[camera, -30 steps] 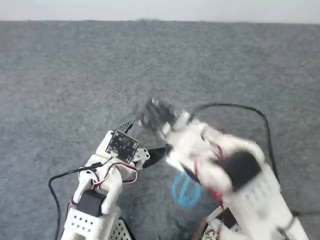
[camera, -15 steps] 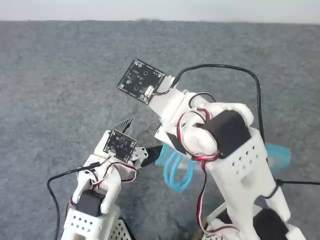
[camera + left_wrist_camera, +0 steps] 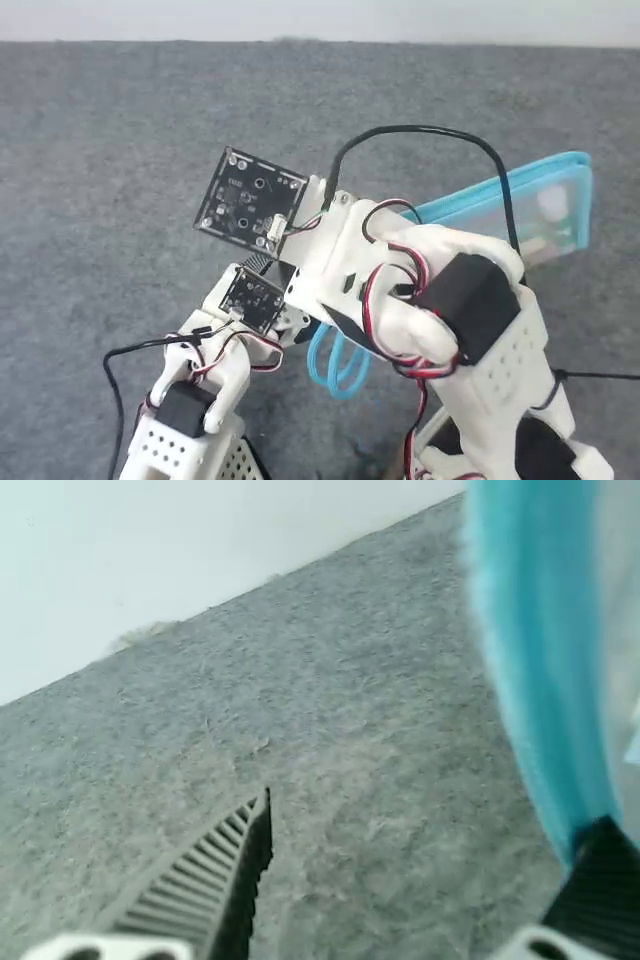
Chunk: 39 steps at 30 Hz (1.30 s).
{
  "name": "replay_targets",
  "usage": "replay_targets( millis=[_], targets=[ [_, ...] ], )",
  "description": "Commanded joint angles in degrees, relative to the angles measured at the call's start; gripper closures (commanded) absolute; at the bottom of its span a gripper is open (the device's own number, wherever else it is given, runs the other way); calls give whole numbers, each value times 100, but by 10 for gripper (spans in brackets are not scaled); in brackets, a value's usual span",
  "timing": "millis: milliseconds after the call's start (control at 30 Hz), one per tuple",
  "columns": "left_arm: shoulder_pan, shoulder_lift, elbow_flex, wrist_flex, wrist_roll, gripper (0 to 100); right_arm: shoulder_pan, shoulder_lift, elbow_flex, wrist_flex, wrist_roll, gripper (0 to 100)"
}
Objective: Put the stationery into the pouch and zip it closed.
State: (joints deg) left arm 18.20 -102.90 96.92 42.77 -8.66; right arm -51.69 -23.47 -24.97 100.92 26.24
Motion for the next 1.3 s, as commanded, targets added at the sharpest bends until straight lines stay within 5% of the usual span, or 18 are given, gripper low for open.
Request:
replay_targets(
  millis=[0,600,800,933,1167,1267],
  targets=[
    [167,35,-48,44,53,555,-198,-444,-457,180,97,993],
    [176,35,-444,158,105,555,-303,-998,396,-13,105,993],
    [185,35,-444,141,976,555,-752,-1007,396,4,132,993],
    [510,44,-409,211,897,560,-752,-1007,404,13,141,993],
    [905,35,-409,273,712,930,-743,-1015,404,40,141,993],
    [791,35,-365,79,730,986,-734,-1051,413,57,141,993]
  ],
)
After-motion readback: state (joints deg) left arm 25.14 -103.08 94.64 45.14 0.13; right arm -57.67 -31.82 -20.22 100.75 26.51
